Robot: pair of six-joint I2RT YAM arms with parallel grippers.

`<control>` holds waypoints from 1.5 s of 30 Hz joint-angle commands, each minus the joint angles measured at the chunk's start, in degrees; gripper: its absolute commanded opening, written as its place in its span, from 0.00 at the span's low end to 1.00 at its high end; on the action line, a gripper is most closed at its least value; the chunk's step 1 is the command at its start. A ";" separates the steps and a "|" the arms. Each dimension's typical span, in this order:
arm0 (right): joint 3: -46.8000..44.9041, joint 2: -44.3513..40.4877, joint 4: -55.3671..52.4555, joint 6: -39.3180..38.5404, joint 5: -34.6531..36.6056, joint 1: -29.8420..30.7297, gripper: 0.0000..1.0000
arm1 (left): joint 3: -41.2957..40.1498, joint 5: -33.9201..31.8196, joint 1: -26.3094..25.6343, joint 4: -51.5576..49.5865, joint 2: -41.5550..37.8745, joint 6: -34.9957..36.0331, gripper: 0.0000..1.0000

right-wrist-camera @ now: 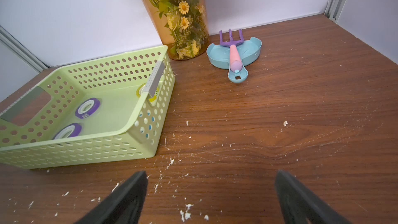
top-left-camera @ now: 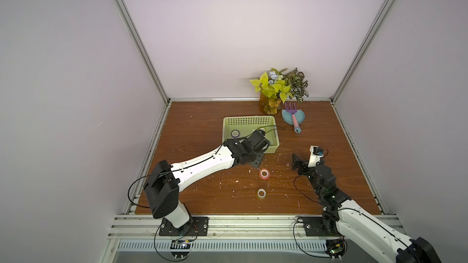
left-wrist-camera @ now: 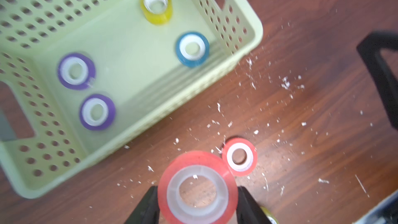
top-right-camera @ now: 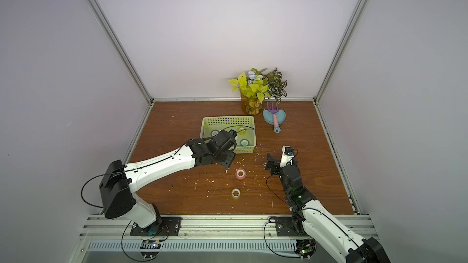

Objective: Put the transparent tape into the storage box
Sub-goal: Pick up the tape from the center of the board, then place the tape in the storage box.

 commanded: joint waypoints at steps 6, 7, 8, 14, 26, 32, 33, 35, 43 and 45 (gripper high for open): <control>0.48 0.14 2.10 0.62 1.26 0.10 0.99 | 12.15 -4.46 6.71 -1.69 5.09 6.73 0.52; 0.48 0.16 2.08 0.62 1.24 0.11 0.99 | 13.67 -4.75 7.68 -1.66 6.18 7.13 0.52; 0.44 0.16 2.08 0.56 1.26 0.09 0.99 | 14.84 -5.31 8.22 -1.67 7.33 7.27 0.52; 0.43 0.16 2.08 0.53 1.34 0.11 0.99 | 22.77 -6.35 11.91 -1.48 15.38 8.63 0.52; 0.48 0.00 2.12 0.52 1.12 0.10 0.99 | 27.55 -1.25 16.71 -1.10 27.91 8.44 0.52; 0.47 -0.01 2.12 0.53 0.91 0.11 0.99 | 26.91 -0.62 18.01 1.42 30.36 8.27 0.52; 0.39 -0.10 2.00 0.53 0.90 0.07 0.99 | 26.74 -0.60 18.33 2.06 30.66 8.22 0.51; 0.39 -0.10 1.99 0.53 0.99 0.11 0.99 | 26.73 -0.42 18.78 2.86 31.41 8.22 0.51; 0.39 -0.10 2.01 0.46 1.13 0.11 0.99 | 26.68 0.62 20.27 6.22 34.17 7.94 0.51; 0.37 -0.09 2.04 0.53 1.08 0.11 0.99 | 26.72 1.04 20.66 7.02 34.88 7.90 0.51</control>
